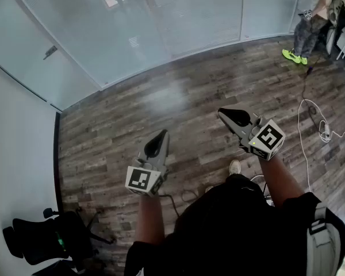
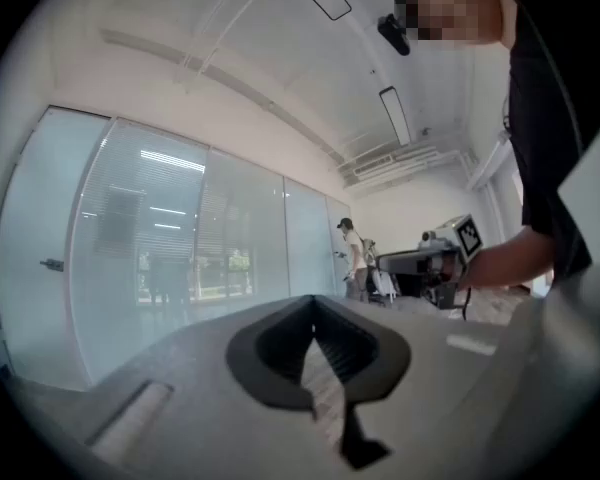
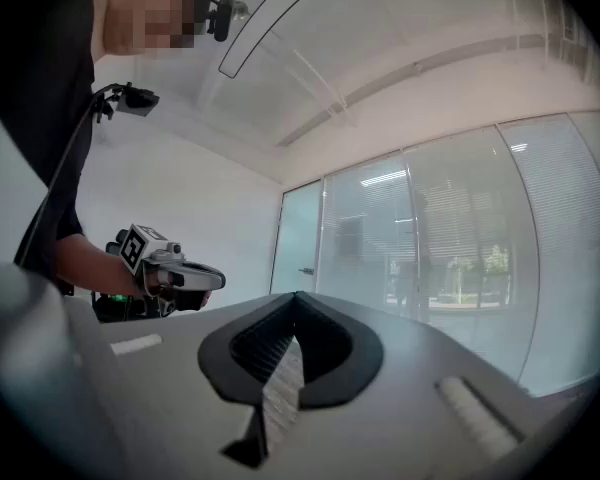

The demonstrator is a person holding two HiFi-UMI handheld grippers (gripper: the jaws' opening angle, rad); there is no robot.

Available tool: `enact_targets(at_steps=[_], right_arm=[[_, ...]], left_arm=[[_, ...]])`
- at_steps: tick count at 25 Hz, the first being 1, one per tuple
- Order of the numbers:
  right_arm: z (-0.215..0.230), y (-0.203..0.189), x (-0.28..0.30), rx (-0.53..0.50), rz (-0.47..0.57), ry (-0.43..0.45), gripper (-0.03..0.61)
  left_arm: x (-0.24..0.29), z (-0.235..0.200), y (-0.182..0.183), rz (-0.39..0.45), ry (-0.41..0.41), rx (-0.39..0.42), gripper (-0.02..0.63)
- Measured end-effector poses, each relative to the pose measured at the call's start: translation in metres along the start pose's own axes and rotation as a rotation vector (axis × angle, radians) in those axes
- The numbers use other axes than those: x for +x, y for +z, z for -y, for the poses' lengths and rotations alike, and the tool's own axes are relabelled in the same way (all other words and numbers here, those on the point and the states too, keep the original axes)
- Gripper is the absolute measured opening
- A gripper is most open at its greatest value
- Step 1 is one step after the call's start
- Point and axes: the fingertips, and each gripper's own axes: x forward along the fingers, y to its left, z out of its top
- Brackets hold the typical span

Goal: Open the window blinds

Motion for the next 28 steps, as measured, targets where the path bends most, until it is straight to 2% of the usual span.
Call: enact_targets(at_steps=[2, 6, 11, 17, 23, 28], right_arm=[[0.000, -0.005, -0.004, -0.020, -0.013, 0.006, 0.005], [-0.005, -0.003, -0.005, -0.017, -0.015, 0.020, 0.005], [-0.011, -0.006, -0.002, -0.017, -0.026, 0.040, 0.005], [-0.007, -0.004, -0.003, 0.051, 0.029, 0.057, 0.005], [-0.010, -0.007, 0.001, 0.047, 0.017, 0.066, 0.005], [-0.012, -0.003, 0.005, 0.096, 0.022, 0.079, 0.005]], left_arm=[[0.001, 0.006, 0.004, -0.016, -0.005, -0.020, 0.005], [0.000, 0.006, 0.003, 0.008, 0.004, 0.004, 0.005], [-0.001, 0.008, 0.008, -0.002, 0.005, -0.013, 0.003], [-0.002, 0.014, 0.010, -0.016, 0.002, -0.031, 0.005], [-0.004, 0.011, 0.008, -0.015, 0.009, -0.031, 0.004], [-0.002, 0.006, 0.000, 0.010, 0.007, -0.047, 0.005]])
